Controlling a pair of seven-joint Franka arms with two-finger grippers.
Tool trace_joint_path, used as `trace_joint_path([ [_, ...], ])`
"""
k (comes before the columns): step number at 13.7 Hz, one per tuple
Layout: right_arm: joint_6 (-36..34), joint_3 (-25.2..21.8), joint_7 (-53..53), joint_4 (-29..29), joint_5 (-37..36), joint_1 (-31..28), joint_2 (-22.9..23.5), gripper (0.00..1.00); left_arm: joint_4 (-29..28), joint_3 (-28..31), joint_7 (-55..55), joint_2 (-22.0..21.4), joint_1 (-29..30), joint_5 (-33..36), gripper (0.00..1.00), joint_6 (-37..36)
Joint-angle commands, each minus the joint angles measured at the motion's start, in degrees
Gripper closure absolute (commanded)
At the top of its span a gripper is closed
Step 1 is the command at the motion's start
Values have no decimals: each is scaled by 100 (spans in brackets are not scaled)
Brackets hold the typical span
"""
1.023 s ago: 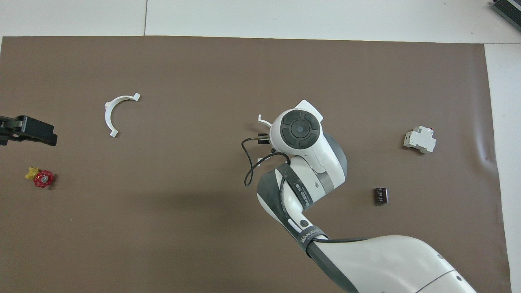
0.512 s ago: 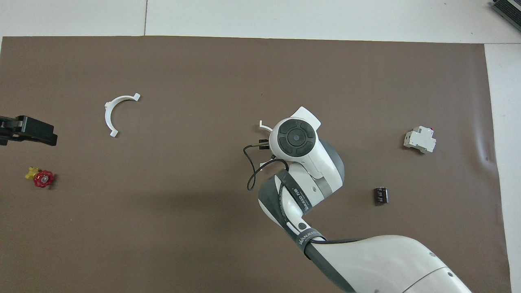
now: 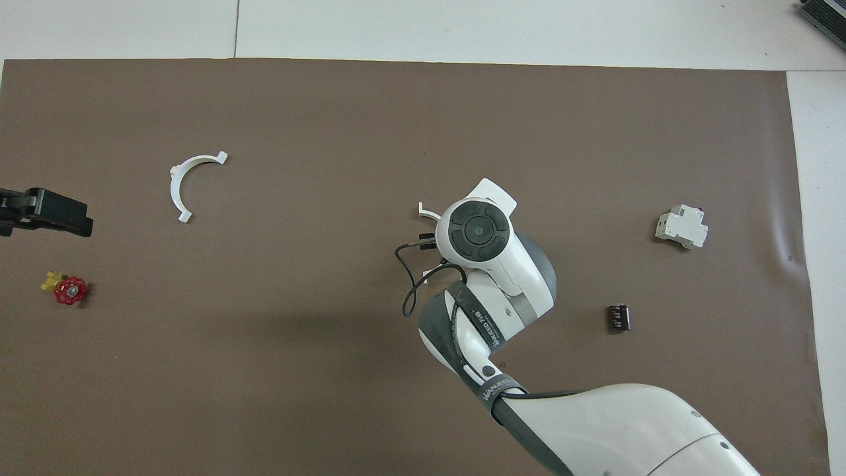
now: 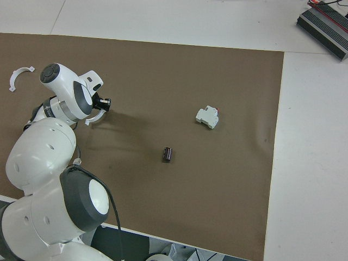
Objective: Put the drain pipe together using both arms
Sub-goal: 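Lower the clamp half at the centre and open the right gripper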
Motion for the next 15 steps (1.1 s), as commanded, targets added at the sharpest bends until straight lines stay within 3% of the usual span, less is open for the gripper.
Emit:
trace_joint_path([
  [1, 176, 17, 29, -136, -143, -19, -72, 68, -150, -16, 20, -147, 47, -62, 0, -27],
  [2, 158, 8, 47, -136, -142, -19, -72, 1, -150, -16, 20, -147, 47, -62, 0, -27],
  [5, 71, 8, 81, -66, -134, -37, -89, 0, -150, -16, 20, -147, 47, -62, 0, -27],
  [8, 35, -1, 117, -56, -90, -115, -439, 0, -150, -16, 20, -147, 47, -62, 0, -27],
  [15, -903, -53, 20, 206, -81, -1203, -1381, 0, -150, -16, 20, -147, 47, -62, 0, -27],
])
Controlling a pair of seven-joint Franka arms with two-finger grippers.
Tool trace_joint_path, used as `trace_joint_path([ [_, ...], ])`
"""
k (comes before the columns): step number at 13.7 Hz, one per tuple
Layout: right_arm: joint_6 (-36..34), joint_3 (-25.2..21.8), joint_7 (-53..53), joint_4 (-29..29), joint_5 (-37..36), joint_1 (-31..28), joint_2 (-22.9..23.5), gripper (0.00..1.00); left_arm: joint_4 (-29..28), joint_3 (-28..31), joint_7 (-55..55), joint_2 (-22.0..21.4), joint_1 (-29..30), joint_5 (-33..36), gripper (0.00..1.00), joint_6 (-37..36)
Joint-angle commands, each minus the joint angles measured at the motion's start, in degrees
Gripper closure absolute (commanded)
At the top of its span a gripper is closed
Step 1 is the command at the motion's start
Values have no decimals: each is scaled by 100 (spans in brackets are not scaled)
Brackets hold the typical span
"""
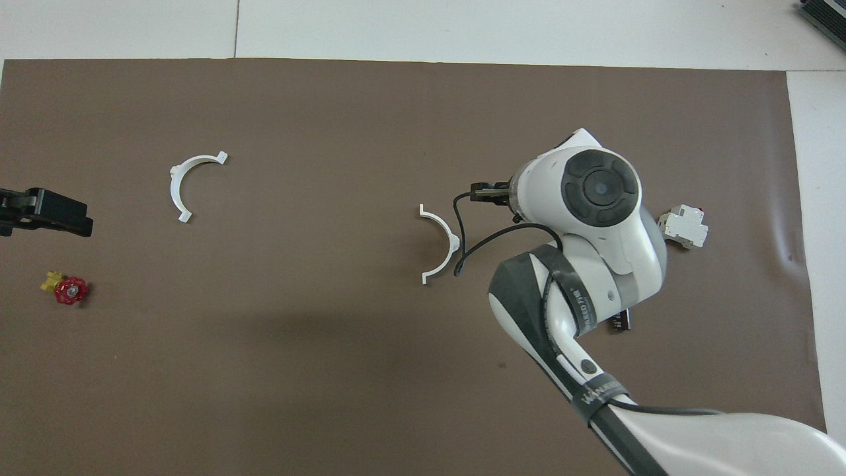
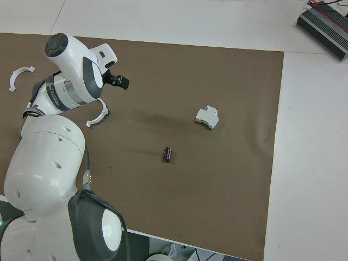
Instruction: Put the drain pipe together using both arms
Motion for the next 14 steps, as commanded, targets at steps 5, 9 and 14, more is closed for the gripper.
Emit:
trace_joint_path([
  [5, -1763, 57, -798, 723, -28, -1025, -748, 0, -150, -16, 20, -147, 38, -62, 0, -27],
  [9, -3001, 31, -1299, 1082, 235, -1438, -1294, 0, -150, -16, 20, -147, 47, -62, 0, -27],
  [14, -4006, 30, -2161, 1471, 244, -1834, -1365, 0, -150, -16, 20, -147, 47, -62, 0, -27],
])
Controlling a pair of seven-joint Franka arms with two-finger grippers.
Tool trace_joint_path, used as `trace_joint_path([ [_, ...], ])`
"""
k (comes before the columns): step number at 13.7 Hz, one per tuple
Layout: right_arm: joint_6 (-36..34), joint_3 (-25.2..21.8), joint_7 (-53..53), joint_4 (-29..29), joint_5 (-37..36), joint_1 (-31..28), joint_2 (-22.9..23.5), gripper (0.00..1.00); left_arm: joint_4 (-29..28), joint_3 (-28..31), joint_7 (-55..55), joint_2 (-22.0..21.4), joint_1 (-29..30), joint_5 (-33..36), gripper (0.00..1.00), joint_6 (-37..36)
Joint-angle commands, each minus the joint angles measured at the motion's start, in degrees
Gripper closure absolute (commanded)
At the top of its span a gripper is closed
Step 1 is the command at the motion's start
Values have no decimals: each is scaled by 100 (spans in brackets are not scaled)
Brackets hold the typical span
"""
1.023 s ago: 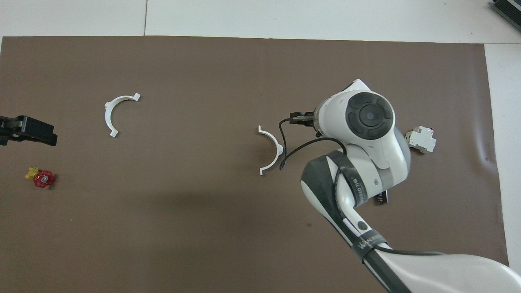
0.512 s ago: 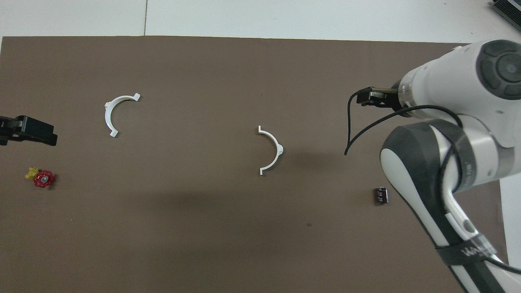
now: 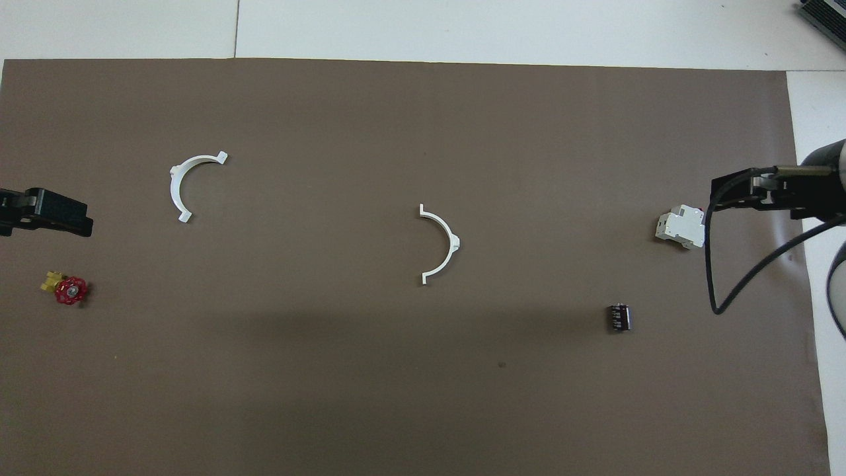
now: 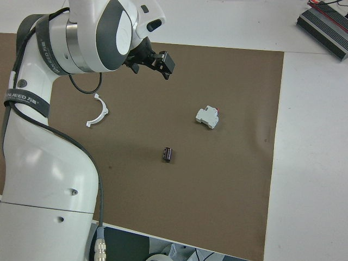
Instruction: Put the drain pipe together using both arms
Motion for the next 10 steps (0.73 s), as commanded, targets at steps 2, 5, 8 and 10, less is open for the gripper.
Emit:
trace_joint_path([
  [2, -141, 47, -214, -32, 234, -110, 52, 0, -150, -16, -15, -147, 47, -62, 0, -27],
  [5, -237, 47, -223, -68, 235, -110, 16, 0, -177, -42, -15, -182, -15, -62, 0, -123],
  [8, -562, 39, -232, 99, 322, -145, 34, 0, -256, -42, 64, -191, -15, -62, 4, 52],
  [10, -755, -14, -345, 344, 437, -355, 95, 0, -352, -42, 73, -191, 20, -62, 12, 332],
])
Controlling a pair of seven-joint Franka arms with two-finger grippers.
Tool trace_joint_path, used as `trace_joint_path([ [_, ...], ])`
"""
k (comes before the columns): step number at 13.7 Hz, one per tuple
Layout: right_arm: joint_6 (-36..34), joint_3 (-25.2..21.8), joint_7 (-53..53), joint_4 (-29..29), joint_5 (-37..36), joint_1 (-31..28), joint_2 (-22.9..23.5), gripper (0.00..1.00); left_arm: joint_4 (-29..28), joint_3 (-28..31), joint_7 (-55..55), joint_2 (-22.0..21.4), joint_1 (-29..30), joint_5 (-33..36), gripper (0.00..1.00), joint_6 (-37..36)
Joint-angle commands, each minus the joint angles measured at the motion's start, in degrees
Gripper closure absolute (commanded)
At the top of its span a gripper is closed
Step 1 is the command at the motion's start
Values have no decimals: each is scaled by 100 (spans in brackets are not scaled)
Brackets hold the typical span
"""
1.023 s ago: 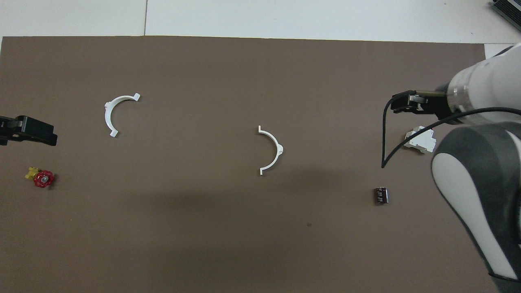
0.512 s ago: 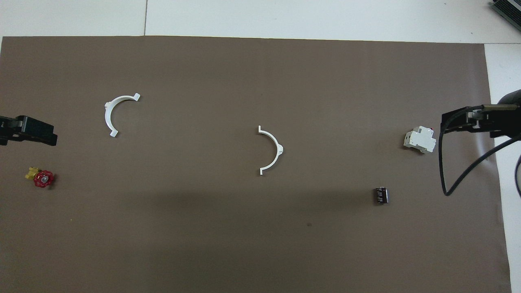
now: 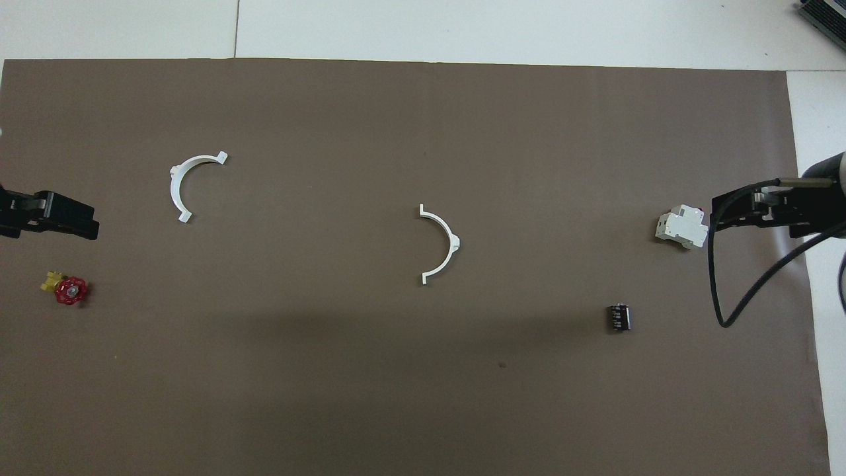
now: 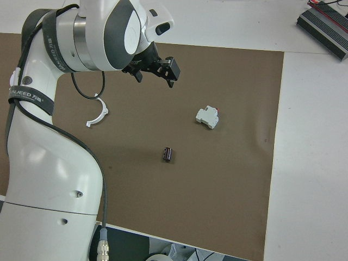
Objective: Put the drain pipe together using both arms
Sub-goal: 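Reach the left gripper to the other white clamp half and grasp it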
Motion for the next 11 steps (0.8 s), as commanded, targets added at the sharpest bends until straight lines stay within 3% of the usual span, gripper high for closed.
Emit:
trace_joint_path([
  [1, -249, -15, -366, 268, 215, -272, 47, 0, -330, 0, 118, -159, 39, -61, 12, 441],
  [5, -241, -7, -402, 198, 136, -237, 12, 0, -339, 0, 399, 262, 57, -61, 12, 977],
  [11, -188, 20, -332, 128, 92, -140, -23, 0, -330, 0, 803, 1255, 144, -70, 12, 2207],
])
